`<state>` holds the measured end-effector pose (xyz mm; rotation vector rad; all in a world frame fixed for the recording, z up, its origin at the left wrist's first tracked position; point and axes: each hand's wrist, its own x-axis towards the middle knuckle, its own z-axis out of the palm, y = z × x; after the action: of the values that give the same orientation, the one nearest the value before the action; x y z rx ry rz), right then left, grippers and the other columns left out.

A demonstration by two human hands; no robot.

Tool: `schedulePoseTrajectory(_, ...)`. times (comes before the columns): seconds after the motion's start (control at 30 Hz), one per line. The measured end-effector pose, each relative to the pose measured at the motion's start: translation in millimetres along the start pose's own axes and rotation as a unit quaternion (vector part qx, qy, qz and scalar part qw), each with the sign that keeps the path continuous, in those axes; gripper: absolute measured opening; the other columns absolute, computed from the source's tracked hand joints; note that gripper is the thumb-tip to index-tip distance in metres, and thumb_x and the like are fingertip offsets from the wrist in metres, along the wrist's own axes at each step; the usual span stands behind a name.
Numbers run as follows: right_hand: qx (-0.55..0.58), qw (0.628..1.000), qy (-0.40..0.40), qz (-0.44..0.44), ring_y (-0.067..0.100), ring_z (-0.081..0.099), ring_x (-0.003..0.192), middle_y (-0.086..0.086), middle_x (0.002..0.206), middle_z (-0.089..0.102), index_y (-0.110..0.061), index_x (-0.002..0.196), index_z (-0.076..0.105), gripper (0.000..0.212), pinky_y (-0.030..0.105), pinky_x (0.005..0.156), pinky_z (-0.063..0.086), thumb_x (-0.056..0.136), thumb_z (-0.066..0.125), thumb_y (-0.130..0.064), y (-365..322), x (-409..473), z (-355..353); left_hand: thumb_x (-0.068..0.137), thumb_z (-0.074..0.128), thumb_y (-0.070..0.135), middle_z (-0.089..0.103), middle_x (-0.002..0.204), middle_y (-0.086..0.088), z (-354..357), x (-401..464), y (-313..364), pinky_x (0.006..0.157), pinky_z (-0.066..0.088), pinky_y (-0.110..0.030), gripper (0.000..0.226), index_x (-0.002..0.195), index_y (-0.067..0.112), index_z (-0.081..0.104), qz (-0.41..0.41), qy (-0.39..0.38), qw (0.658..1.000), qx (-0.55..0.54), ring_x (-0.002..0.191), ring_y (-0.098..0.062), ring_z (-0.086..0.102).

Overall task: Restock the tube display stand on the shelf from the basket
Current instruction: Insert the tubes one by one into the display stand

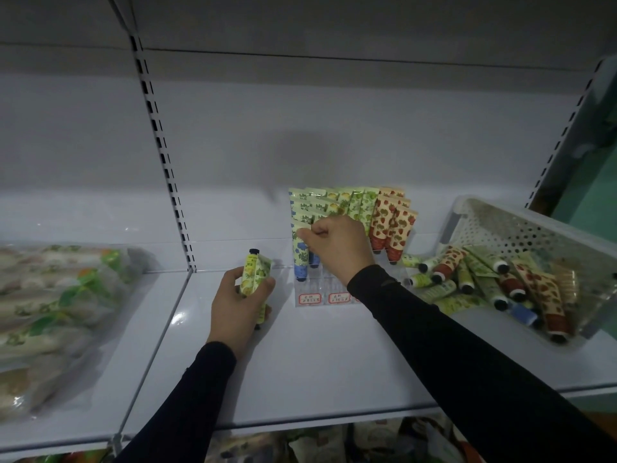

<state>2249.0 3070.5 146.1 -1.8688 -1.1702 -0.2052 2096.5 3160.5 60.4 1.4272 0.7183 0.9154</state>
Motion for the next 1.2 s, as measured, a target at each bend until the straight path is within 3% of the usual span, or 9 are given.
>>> schedulePoseTrajectory(0.2,-0.007,1.0,0.004,0.0,0.014,0.029,0.048,-0.001,0.045,0.031,-0.017,0.046,0.031,0.057,0.026,0.052,0.028,0.088,0.067,-0.026,1.4,-0.4,-1.5,0.086,0.073,0.03,0.067,0.093,-0.008,0.3,0.4,0.7,0.048,0.049,-0.022,0.03,0.112,0.026,0.057,0.001,-0.001,1.0,0.008,0.066,-0.022,0.064)
schedulePoseTrajectory(0.37,-0.002,1.0,0.012,0.002,0.026,0.053,0.052,0.014,0.051,0.055,-0.012,0.047,0.043,0.05,0.028,0.058,0.045,0.088,0.067,-0.027,2.8,-0.3,-0.6,0.085,0.074,0.031,0.068,0.091,-0.008,0.0,0.9,-0.1,0.05,0.05,-0.026,0.026,0.105,0.032,0.057,0.001,-0.001,1.0,0.007,0.063,-0.021,0.064)
schedulePoseTrajectory(0.47,-0.039,0.999,0.007,-0.007,0.025,0.052,0.054,0.013,0.054,0.056,-0.011,0.048,0.045,0.051,0.031,0.06,0.045,0.091,0.063,-0.031,1.2,-1.8,-1.9,0.085,0.074,0.03,0.067,0.091,-0.008,0.4,-0.2,1.3,0.048,0.049,-0.024,0.025,0.104,0.032,0.057,0.002,-0.001,1.0,0.008,0.065,-0.023,0.064)
schedulePoseTrajectory(0.57,-0.043,0.999,0.004,-0.003,0.023,0.058,0.06,0.013,0.062,0.064,0.0,0.064,0.063,0.049,0.031,0.064,0.047,0.092,0.06,-0.04,0.8,-7.0,-2.6,0.085,0.075,0.029,0.068,0.091,-0.01,0.5,-0.8,1.7,0.048,0.049,-0.025,0.025,0.102,0.033,0.057,0.005,-0.001,1.0,0.001,0.063,-0.023,0.064)
schedulePoseTrajectory(0.73,-0.013,0.999,0.042,-0.001,0.017,0.065,0.069,0.005,0.073,0.072,-0.006,0.077,0.074,0.046,0.033,0.072,0.052,0.095,0.054,-0.043,-4.7,-26.1,-18.0,0.081,0.079,0.026,0.068,0.094,-0.009,-1.2,-0.3,2.8,0.052,0.052,-0.029,0.032,0.104,0.031,0.058,-0.002,0.0,1.0,-0.011,0.065,-0.023,0.064)
schedulePoseTrajectory(0.87,-0.022,0.999,-0.017,0.019,0.022,0.063,0.065,0.01,0.065,0.067,-0.005,0.064,0.065,0.051,0.037,0.069,0.052,0.094,0.055,-0.045,-0.7,-43.5,-25.2,0.078,0.082,0.021,0.068,0.091,-0.004,0.2,-8.3,8.5,0.053,0.048,-0.027,0.039,0.108,0.022,0.058,0.018,0.004,1.0,0.024,0.066,-0.021,0.063)
schedulePoseTrajectory(0.97,0.059,0.992,-0.087,0.07,0.024,0.068,0.065,0.014,0.074,0.068,-0.002,0.073,0.067,0.053,0.042,0.069,0.056,0.092,0.056,-0.05,-4.2,-55.1,-25.2,0.074,0.084,0.02,0.067,0.091,0.004,3.7,-21.8,18.5,0.064,0.046,-0.025,0.04,0.105,0.023,0.059,0.054,-0.011,0.996,0.07,0.074,-0.014,0.062)
schedulePoseTrajectory(1.1,0.136,0.966,-0.167,0.145,0.006,0.068,0.06,0.009,0.07,0.068,-0.002,0.081,0.069,0.058,0.025,0.062,0.054,0.087,0.058,-0.058,-16.2,-68.6,-19.1,0.071,0.086,0.02,0.068,0.088,0.008,10.2,-40.9,34.9,0.064,0.048,-0.02,0.044,0.104,0.026,0.059,0.091,-0.052,0.99,0.093,0.077,-0.008,0.063)
schedulePoseTrajectory(1.2,0.213,0.944,-0.165,0.191,0.01,0.062,0.061,0.017,0.084,0.072,0.001,0.092,0.071,0.049,0.015,0.049,0.044,0.092,0.059,-0.046,-17.4,-69.9,-17.3,0.069,0.088,0.021,0.069,0.086,0.014,12.2,-47.5,41.1,0.063,0.049,-0.018,0.046,0.104,0.027,0.059,0.099,-0.089,0.987,0.09,0.074,-0.001,0.064)
